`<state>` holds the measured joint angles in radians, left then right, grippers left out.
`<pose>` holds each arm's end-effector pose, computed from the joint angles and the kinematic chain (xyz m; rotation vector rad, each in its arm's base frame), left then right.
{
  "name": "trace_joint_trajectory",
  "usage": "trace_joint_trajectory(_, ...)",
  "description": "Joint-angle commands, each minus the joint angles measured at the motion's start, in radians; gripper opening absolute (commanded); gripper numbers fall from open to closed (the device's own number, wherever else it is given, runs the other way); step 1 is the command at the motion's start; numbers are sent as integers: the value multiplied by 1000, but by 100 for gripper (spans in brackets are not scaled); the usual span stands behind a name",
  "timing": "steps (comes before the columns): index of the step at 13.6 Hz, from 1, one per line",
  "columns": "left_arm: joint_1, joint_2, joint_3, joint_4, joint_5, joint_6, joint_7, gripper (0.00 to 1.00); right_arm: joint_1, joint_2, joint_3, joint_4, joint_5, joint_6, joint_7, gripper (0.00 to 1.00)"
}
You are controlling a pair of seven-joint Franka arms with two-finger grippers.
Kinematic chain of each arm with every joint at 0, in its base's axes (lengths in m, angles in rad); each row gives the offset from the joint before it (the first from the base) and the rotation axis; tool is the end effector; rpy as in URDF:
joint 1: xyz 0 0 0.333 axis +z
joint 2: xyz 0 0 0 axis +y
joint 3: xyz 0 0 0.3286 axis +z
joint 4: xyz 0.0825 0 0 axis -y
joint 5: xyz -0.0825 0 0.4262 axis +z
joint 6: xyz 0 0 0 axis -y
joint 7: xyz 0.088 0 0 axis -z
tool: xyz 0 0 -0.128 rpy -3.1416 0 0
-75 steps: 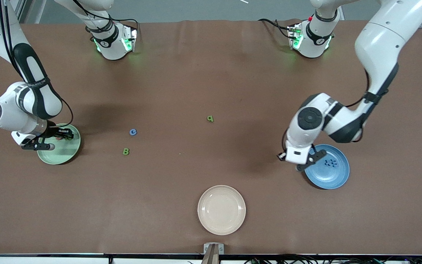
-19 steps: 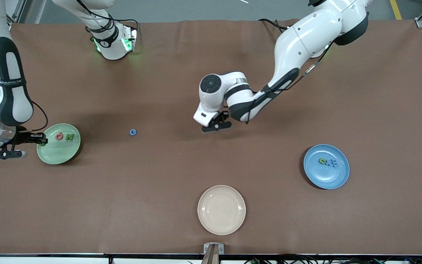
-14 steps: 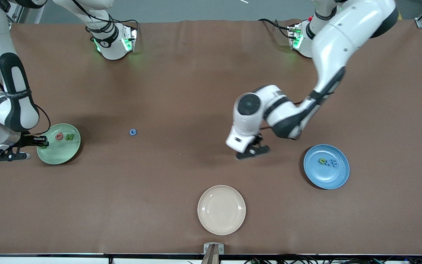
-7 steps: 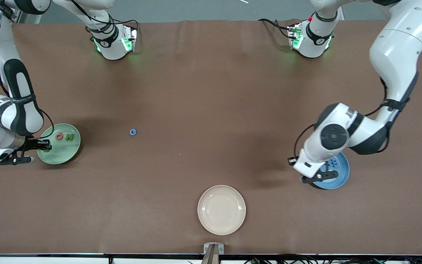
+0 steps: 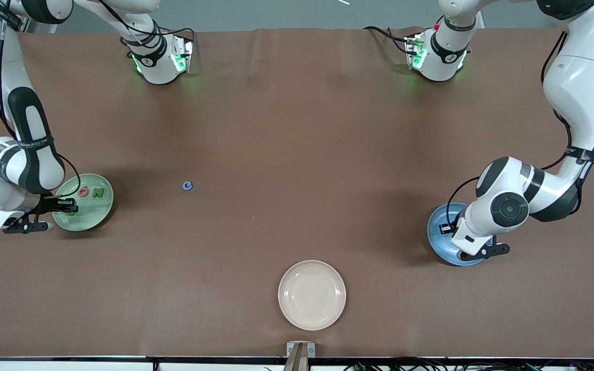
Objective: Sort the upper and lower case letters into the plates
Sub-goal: 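Place the B on the green plate while the left gripper carries the b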
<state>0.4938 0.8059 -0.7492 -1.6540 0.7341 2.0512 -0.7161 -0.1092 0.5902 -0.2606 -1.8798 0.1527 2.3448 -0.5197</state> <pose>0.6975 -0.0839 0.1823 -2.9875 -0.2630 0.1155 0.6140 -0.2313 0.1516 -3.1303 -0.1131 0.1700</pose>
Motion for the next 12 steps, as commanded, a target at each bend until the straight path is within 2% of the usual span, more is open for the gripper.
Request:
trace_joint_trajectory(1, -3, -23, 14, -4, 28, 18, 4, 96, 16, -15, -2, 5, 18, -28, 0, 95)
trace_joint_trajectory(2, -4, -34, 10, -1, 28, 9, 4, 100, 17, -41, -2, 5, 18, -68, 3, 97)
trace_joint_trajectory(4, -6, -79, -8, 0, 28, 7, 24, 100, 43, -119, -3, 5, 16, -171, 58, 98)
trace_joint_trajectory(7, -4, -192, -19, 8, 25, 7, 154, 100, 126, -200, -6, -2, 13, -300, 312, 99)
trace_joint_trajectory(12, -4, -330, -47, 40, -16, -69, 195, 100, 302, -325, -3, -200, 15, -205, 851, 99)
